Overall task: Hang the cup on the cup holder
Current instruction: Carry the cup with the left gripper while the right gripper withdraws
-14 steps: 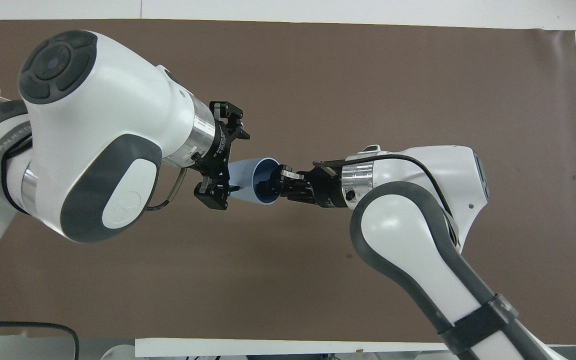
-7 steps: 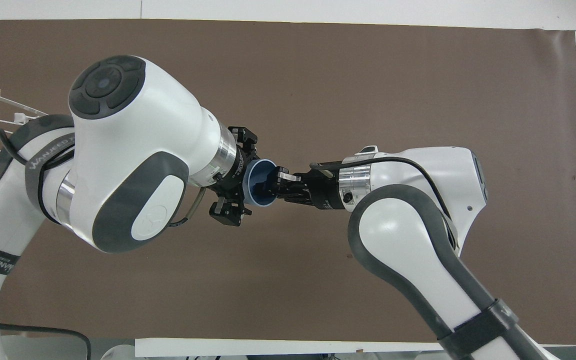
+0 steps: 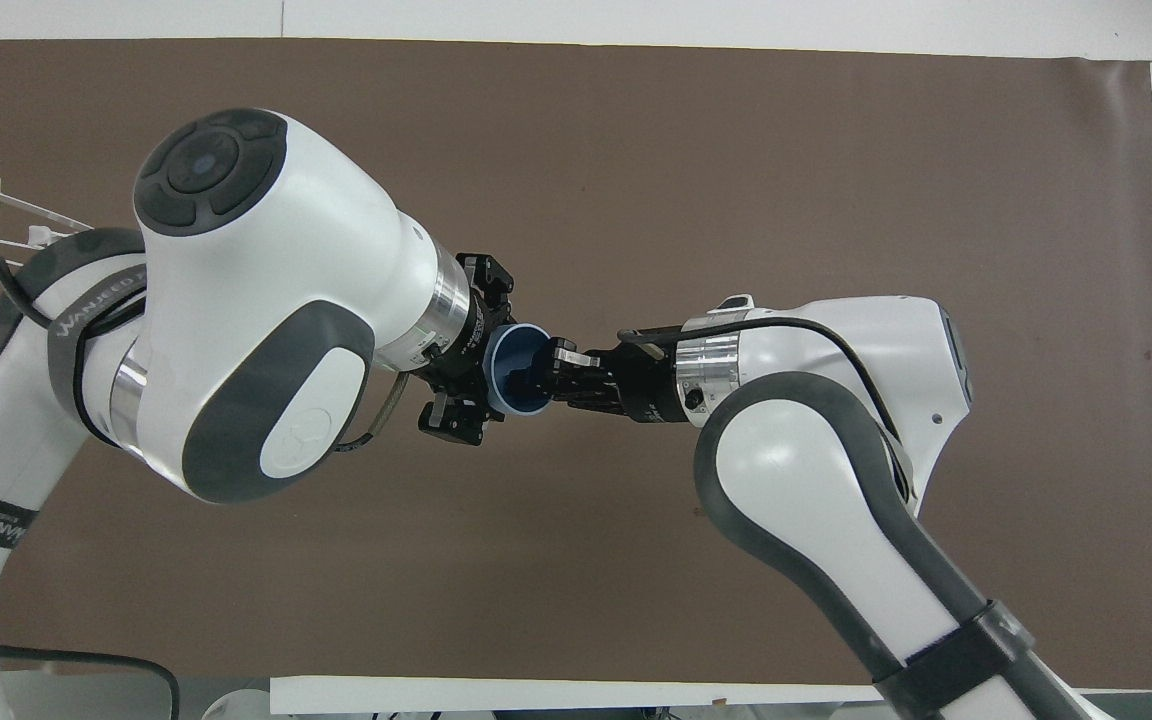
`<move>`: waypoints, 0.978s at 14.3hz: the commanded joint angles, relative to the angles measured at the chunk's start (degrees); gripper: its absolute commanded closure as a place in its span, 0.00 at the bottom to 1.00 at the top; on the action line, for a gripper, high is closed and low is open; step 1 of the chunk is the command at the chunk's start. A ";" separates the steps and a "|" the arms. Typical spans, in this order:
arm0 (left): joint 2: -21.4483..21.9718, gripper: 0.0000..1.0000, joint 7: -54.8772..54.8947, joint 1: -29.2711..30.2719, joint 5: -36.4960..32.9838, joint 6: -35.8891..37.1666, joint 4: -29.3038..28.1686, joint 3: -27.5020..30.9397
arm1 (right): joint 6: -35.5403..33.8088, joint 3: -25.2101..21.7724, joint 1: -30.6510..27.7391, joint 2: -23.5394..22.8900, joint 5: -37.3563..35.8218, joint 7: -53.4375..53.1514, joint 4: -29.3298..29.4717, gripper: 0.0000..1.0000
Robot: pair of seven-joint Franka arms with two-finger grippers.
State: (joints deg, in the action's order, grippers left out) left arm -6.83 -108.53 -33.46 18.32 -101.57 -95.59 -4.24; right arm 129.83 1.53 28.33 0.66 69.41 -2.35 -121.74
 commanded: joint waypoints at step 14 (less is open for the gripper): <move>-15.02 1.00 -4.12 -1.69 -67.74 25.96 -1.53 1.07 | -1.05 -0.56 -12.57 0.83 -32.60 -1.16 0.62 0.01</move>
State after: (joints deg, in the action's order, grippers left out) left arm -14.38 -109.11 -34.21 -38.74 -80.66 -98.08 -3.49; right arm 131.48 0.56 19.66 0.76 45.78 -2.64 -120.88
